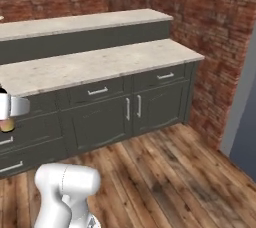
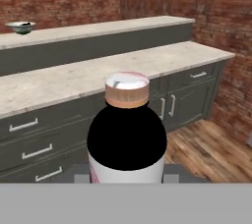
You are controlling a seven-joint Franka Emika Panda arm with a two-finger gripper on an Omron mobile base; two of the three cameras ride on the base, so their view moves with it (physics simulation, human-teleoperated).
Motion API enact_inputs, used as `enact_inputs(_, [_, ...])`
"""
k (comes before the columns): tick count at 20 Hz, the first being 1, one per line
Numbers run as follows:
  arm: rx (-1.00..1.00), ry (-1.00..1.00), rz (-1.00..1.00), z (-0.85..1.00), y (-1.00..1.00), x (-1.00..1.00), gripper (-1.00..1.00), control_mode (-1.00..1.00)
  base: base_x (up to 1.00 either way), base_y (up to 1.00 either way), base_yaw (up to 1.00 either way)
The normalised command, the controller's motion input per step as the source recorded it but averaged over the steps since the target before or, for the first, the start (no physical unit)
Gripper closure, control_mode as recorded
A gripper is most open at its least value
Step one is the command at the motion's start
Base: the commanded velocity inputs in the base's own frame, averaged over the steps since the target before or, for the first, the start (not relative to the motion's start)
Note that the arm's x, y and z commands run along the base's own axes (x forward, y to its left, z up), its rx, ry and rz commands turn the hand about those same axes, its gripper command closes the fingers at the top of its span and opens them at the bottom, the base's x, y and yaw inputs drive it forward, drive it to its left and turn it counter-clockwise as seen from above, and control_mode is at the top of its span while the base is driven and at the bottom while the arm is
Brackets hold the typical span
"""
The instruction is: Open the fridge, grab two sodas, and place both sodas inside the bowl with ice on the dining counter.
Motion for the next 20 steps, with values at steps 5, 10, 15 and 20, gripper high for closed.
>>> enact_inputs(5, [0.0, 0.0, 0.0, 0.0, 0.0, 0.0, 1.0, 1.0, 0.42, 0.91, 0.03])
enact_inputs(10, [0.0, 0.0, 0.0, 0.0, 0.0, 0.0, 1.0, 1.0, 0.38, 1.0, 0.0])
enact_inputs(15, [0.0, 0.0, 0.0, 0.0, 0.0, 0.0, 1.0, 1.0, -0.02, 1.0, 0.0])
enact_inputs(20, [0.0, 0.0, 0.0, 0.0, 0.0, 0.0, 1.0, 1.0, -0.55, 1.0, 0.0])
